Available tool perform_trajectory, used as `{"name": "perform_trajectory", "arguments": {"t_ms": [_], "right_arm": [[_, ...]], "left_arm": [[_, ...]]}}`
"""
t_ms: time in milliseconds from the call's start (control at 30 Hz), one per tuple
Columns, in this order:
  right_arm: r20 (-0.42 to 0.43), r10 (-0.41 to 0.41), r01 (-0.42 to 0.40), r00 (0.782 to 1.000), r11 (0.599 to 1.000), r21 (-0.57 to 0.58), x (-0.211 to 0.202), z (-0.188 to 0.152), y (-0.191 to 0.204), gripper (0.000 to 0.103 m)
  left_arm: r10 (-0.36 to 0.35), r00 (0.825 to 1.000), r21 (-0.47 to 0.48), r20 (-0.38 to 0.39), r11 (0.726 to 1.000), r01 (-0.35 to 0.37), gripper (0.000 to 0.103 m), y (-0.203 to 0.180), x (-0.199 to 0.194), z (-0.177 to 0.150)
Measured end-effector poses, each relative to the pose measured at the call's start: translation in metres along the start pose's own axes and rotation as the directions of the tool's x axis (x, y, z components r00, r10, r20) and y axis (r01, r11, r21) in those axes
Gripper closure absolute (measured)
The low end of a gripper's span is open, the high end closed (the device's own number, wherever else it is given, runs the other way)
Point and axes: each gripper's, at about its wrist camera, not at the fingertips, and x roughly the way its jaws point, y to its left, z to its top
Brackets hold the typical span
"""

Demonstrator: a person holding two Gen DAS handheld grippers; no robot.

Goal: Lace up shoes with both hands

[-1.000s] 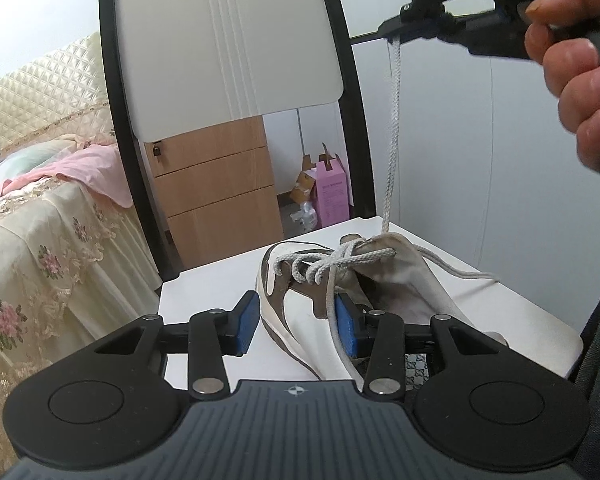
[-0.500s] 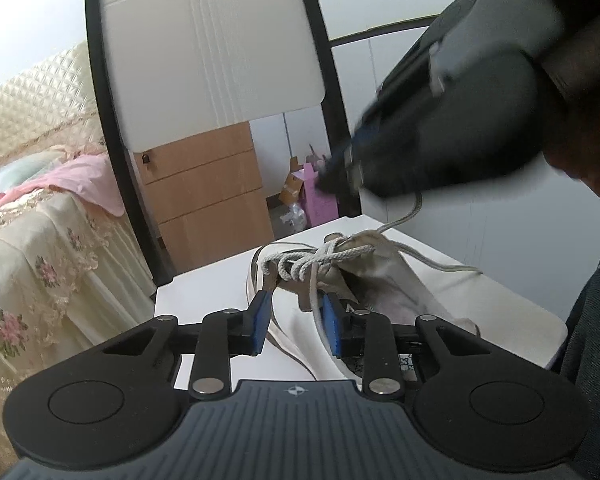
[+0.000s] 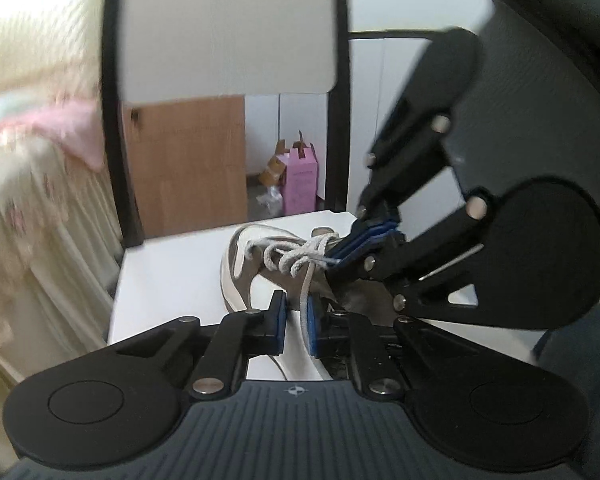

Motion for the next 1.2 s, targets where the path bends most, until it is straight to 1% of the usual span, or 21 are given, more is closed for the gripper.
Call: {"name": "perform_trajectory", "arguments": {"t_ms": [100, 167, 233, 300, 367, 400, 433, 533, 733, 867, 1000, 1067, 1133, 1167, 1200], "right_arm": [[-0.014, 0.034, -0.034, 0.999, 0.999, 0.010, 0.002, 0.006, -0.007, 0.100], [-0.028, 0.067, -0.067, 0.997, 0.998, 0.004, 0.003, 0.009, -0.010, 0.100], [-0.056, 0.107, -0.108, 0.993, 0.994, -0.018, 0.005, 0.012, -0.012, 0.100], [-0.081, 0.143, -0.146, 0.987, 0.989, -0.038, 0.007, 0.014, -0.011, 0.100], [-0.090, 0.153, -0.158, 0.984, 0.986, -0.059, 0.009, 0.017, -0.009, 0.100], [-0.091, 0.151, -0.158, 0.984, 0.985, -0.065, 0.011, 0.019, -0.008, 0.100], [-0.089, 0.146, -0.152, 0.985, 0.986, -0.064, 0.012, 0.020, -0.008, 0.100], [-0.078, 0.145, -0.150, 0.986, 0.987, -0.061, 0.011, 0.024, -0.009, 0.100], [-0.085, 0.138, -0.145, 0.987, 0.985, -0.090, 0.019, 0.029, -0.006, 0.100], [-0.057, 0.141, -0.145, 0.988, 0.987, -0.076, 0.016, 0.029, -0.008, 0.100], [-0.031, 0.163, -0.164, 0.986, 0.986, -0.038, 0.013, 0.031, -0.012, 0.100], [-0.029, 0.165, -0.166, 0.986, 0.985, -0.037, 0.013, 0.031, -0.013, 0.100], [-0.026, 0.162, -0.163, 0.986, 0.986, -0.031, 0.014, 0.030, -0.013, 0.100], [-0.022, 0.164, -0.164, 0.986, 0.986, -0.016, 0.015, 0.030, -0.014, 0.100], [-0.016, 0.168, -0.168, 0.986, 0.986, 0.003, 0.016, 0.029, -0.015, 0.100]], "left_arm": [[-0.051, 0.999, -0.125, -0.013, 0.991, 0.049, 0.091, 0.015, -0.001, 0.001], [-0.089, 0.996, -0.208, -0.020, 0.975, 0.083, 0.091, 0.026, 0.000, 0.002], [-0.137, 0.990, -0.316, -0.024, 0.941, 0.123, 0.091, 0.040, 0.002, 0.001], [-0.186, 0.982, -0.414, -0.025, 0.896, 0.159, 0.091, 0.055, 0.005, -0.001], [-0.218, 0.976, -0.474, -0.023, 0.862, 0.182, 0.091, 0.064, 0.007, -0.004], [-0.226, 0.974, -0.489, -0.023, 0.852, 0.187, 0.091, 0.066, 0.007, -0.005], [-0.229, 0.973, -0.491, -0.023, 0.850, 0.189, 0.091, 0.067, 0.007, -0.005], [-0.231, 0.973, -0.479, -0.027, 0.857, 0.190, 0.091, 0.065, 0.007, -0.004], [-0.235, 0.971, -0.459, -0.037, 0.867, 0.193, 0.091, 0.065, 0.012, -0.002], [-0.232, 0.972, -0.426, -0.045, 0.884, 0.191, 0.090, 0.063, 0.011, 0.001], [-0.238, 0.970, -0.422, -0.054, 0.886, 0.194, 0.089, 0.063, 0.010, 0.003], [-0.251, 0.966, -0.429, -0.059, 0.880, 0.202, 0.088, 0.065, 0.009, 0.004], [-0.262, 0.963, -0.452, -0.059, 0.867, 0.208, 0.086, 0.069, 0.007, 0.004], [-0.269, 0.962, -0.468, -0.053, 0.857, 0.214, 0.084, 0.072, 0.005, 0.004], [-0.276, 0.960, -0.487, -0.045, 0.845, 0.220, 0.077, 0.076, 0.003, 0.004]]}}
